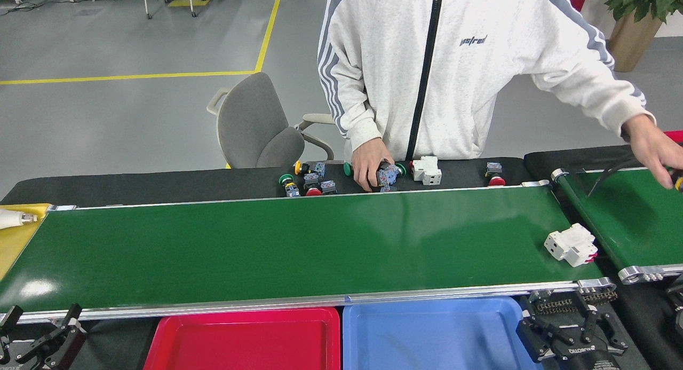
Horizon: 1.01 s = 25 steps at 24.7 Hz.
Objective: Pick switch part from conveyor to tray
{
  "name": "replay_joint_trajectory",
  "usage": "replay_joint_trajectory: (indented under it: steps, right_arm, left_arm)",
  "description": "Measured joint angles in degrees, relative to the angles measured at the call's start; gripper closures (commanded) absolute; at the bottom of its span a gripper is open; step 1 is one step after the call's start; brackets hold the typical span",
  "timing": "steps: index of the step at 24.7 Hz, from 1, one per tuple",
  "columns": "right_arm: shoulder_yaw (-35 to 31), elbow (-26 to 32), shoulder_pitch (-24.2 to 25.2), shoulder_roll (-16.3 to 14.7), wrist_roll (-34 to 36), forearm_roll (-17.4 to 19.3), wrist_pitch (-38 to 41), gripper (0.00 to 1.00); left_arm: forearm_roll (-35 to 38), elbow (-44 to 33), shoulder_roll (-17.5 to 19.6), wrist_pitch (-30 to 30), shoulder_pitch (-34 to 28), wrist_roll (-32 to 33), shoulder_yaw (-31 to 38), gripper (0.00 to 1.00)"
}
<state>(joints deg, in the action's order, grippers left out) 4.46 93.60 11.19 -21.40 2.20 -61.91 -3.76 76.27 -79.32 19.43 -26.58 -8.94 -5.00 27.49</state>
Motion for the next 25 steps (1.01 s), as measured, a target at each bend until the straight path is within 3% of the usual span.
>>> replay_joint_trajectory:
  steps: [9, 18, 25]
  right_arm:
    - [-1.6, -1.5, -4.0, 0.0, -4.4, 0.2, -0.2, 0.00]
    - [-1.8, -8.4, -10.1, 0.0, -7.2, 0.3, 1.8, 0.00]
    - [-0.6, -9.8, -11.3, 0.0, -9.2, 2.1, 5.3, 0.00]
  left_arm:
    - [0.0, 0.0, 0.0, 0.0, 0.0, 0.0, 0.0, 0.00]
    - [0.0, -0.1, 0.0, 0.0, 0.0, 0.0, -0.3, 0.00]
    - [0.0, -0.2, 0.0, 0.0, 0.0, 0.0, -0.4, 0.00]
